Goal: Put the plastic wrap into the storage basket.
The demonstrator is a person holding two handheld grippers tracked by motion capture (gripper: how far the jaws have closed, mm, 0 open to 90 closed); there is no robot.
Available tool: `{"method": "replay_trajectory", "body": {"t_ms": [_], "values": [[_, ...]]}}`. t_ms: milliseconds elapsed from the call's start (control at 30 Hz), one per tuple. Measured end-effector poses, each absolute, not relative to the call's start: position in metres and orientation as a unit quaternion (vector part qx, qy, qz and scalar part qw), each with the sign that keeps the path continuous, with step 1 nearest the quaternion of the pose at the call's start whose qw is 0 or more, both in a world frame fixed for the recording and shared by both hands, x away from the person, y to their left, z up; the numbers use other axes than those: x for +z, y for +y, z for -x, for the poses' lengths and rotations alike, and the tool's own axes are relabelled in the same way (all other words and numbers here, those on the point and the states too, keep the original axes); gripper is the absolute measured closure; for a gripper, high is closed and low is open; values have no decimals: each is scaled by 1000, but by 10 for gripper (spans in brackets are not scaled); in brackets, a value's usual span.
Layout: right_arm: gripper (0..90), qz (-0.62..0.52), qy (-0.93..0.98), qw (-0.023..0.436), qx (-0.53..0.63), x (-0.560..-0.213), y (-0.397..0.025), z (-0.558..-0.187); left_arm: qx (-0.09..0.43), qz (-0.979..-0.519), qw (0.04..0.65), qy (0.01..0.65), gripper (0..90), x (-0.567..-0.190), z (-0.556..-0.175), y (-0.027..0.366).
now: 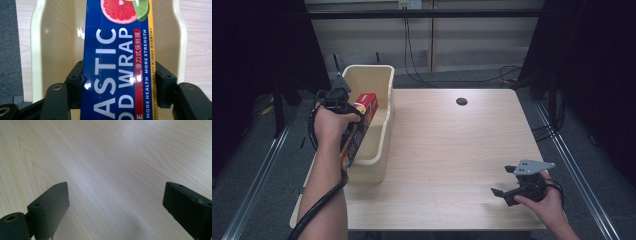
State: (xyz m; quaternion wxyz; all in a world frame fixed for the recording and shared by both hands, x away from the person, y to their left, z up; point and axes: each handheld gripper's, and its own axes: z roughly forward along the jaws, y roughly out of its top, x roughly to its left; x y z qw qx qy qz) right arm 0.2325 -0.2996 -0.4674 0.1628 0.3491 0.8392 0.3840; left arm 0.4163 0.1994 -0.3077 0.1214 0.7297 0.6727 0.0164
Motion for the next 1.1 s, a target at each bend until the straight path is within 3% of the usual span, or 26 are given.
{"method": "replay_trajectory", "body": {"t_ms": [1100], "values": [[68,-349,842,161,379,-468,-300,-233,8,-725,109,680,397,-327,-433,195]]}}
